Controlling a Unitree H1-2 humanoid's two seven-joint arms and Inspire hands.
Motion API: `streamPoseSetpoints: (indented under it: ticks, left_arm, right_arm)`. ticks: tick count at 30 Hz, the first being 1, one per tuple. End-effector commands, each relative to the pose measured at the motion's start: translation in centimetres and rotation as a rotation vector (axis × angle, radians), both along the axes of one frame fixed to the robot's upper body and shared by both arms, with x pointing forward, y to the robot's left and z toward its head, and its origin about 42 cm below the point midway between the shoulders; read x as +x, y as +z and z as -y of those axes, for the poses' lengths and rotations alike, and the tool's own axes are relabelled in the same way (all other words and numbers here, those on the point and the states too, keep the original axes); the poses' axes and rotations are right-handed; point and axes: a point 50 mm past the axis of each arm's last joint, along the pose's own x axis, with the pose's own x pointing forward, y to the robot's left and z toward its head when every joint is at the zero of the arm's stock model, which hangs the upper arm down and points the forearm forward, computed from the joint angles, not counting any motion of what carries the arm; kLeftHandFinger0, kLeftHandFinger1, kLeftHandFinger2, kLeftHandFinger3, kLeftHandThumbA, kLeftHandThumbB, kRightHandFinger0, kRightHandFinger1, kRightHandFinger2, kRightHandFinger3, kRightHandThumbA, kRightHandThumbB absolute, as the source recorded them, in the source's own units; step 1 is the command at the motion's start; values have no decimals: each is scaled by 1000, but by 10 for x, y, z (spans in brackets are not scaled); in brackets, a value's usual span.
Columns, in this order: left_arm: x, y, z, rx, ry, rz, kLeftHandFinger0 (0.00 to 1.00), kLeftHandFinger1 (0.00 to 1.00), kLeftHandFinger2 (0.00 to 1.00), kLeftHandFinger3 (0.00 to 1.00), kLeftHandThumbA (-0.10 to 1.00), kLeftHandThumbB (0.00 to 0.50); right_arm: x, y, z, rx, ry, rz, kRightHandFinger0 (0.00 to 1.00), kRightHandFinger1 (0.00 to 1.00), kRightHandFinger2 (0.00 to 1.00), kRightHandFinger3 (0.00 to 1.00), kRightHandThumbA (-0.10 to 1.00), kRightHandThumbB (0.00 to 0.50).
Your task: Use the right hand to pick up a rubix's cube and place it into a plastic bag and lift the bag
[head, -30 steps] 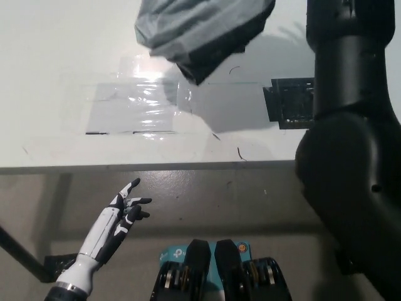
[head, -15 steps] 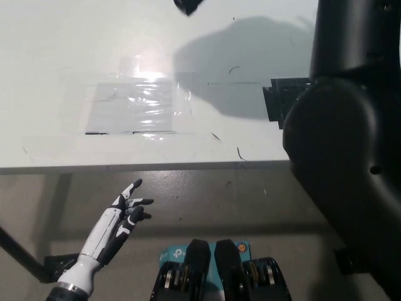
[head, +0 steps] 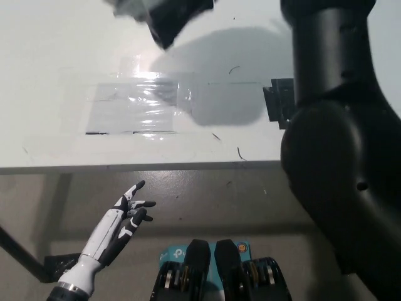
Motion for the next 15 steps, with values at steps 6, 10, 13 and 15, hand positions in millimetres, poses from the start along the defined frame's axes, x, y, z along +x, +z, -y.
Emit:
streamPoseSetpoints:
  ticks: [6,10,13,15]
  left_arm:
    - [-1,14,-1,48,-38,48,757,619,770,1000,984,62]
    - [-3,12,2,40,-47,40,794,631,780,1000,967,68]
    - [-1,13,3,41,-52,44,786,627,779,1000,961,66]
    - [-2,14,2,52,-53,46,754,626,785,1000,955,63]
  right_arm:
    - [10,-35,-27,7,-20,51,0,364,854,511,-100,107]
    - [14,-63,-31,-44,-28,18,0,226,758,600,-100,112]
    - [16,-74,-33,-72,-33,1,0,117,674,502,-100,106]
    - [19,-100,-31,-76,-31,-32,0,145,704,378,-100,95]
